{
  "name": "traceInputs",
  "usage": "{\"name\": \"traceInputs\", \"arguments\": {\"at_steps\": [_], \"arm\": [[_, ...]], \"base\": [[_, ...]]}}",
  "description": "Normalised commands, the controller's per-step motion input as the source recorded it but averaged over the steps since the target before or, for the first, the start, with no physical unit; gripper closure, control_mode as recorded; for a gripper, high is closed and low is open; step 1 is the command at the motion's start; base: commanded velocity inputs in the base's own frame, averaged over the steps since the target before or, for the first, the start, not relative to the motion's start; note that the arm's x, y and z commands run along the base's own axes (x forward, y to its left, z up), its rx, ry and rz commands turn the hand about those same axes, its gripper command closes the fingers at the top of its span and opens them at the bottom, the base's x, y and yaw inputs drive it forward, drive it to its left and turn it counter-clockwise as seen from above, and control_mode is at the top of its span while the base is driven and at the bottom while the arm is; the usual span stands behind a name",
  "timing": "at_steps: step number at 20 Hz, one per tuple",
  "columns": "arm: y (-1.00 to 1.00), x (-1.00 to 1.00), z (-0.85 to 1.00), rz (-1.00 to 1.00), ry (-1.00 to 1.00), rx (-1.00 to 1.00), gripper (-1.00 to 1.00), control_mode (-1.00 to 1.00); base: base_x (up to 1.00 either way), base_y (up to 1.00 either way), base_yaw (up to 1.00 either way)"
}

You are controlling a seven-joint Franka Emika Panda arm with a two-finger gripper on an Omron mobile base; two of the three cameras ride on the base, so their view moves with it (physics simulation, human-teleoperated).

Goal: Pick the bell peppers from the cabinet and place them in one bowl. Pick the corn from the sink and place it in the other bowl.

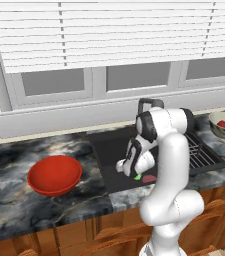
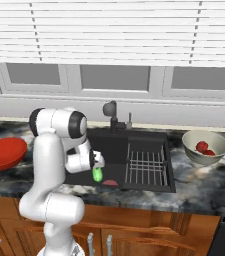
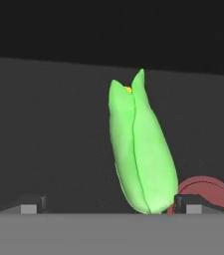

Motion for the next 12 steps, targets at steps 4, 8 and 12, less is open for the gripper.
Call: {"name": "traceInputs", "arguments": {"at_steps": [4, 8, 12], "arm": [[-0.22, 0.2, 0.0, 0.02, 0.0, 0.0, -1.0, -1.0], [-0.19, 0.1, 0.0, 0.04, 0.0, 0.0, -1.0, -1.0], [-0.14, 0.07, 0.0, 0.03, 0.0, 0.0, -1.0, -1.0]], "base": [[0.0, 0.0, 0.0], [0.0, 0.0, 0.0], [0.0, 0.0, 0.0]]}}
